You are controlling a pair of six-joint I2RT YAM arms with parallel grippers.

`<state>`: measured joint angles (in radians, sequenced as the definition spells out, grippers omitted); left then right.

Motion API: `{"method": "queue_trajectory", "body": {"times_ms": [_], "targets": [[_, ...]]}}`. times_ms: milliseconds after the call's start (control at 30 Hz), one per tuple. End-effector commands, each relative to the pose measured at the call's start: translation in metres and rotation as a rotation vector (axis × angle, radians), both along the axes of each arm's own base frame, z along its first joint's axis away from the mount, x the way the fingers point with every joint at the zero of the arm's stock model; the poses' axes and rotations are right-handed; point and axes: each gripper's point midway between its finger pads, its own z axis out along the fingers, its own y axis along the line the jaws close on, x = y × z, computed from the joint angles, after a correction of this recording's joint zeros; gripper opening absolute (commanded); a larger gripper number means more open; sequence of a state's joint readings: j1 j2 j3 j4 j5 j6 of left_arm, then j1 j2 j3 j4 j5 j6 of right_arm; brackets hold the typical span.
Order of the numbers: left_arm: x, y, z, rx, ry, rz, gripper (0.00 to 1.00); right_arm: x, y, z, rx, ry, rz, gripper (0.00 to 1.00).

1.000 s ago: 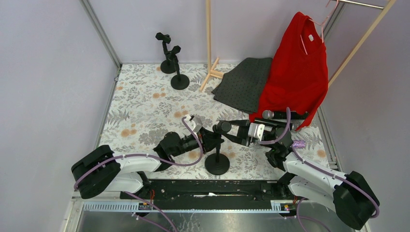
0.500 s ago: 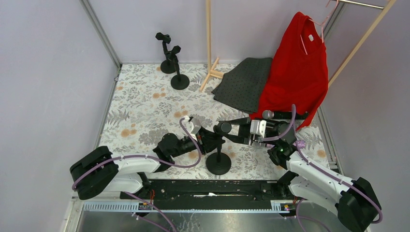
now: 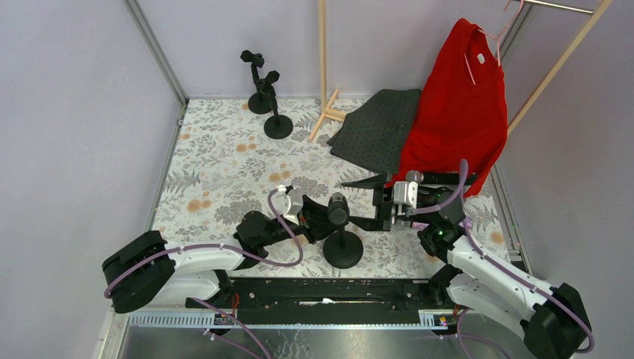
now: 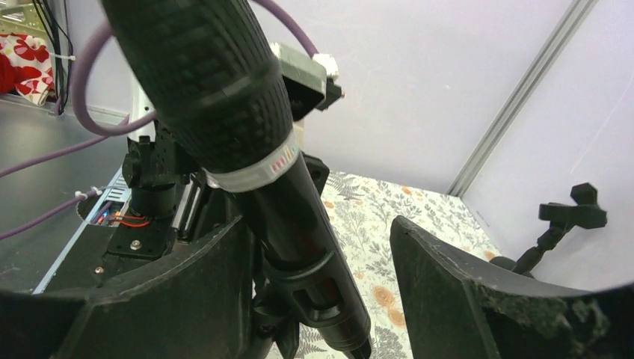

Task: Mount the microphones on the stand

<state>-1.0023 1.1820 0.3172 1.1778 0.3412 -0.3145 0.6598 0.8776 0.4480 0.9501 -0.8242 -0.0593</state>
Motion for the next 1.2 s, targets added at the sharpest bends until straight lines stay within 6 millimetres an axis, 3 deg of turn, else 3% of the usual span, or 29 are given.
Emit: {"method": "queue_trajectory", "body": {"times_ms": [0,133,333,667,800,900,1167], "targets": [[-0.002,0.015,0.045,-0.148,-0.101,0.043,0.00,-0.005,-0.014,0.044,0.073,-0.103,-0.056,0.77],[0.018,0.022,0.036,-0.105,-0.083,0.164,0.00,-0.012,-0.026,0.053,0.083,-0.130,-0.095,0.77],[0.056,0.048,0.038,-0.045,-0.133,0.429,0.00,-0.010,-0.043,0.040,0.045,-0.101,-0.201,0.77],[0.106,0.086,0.071,-0.001,-0.273,0.713,0.00,0.008,-0.072,-0.002,-0.042,0.078,-0.413,0.75],[0.132,0.111,0.083,-0.033,-0.259,0.772,0.00,0.033,-0.102,-0.003,0.042,0.247,-0.629,0.74],[0.151,0.132,0.093,-0.058,-0.264,0.811,0.00,0.039,-0.116,-0.013,0.040,0.283,-0.714,0.75],[0.209,0.188,0.123,-0.110,-0.291,0.970,0.00,0.041,-0.127,-0.041,-0.004,0.339,-0.777,0.75]]}}
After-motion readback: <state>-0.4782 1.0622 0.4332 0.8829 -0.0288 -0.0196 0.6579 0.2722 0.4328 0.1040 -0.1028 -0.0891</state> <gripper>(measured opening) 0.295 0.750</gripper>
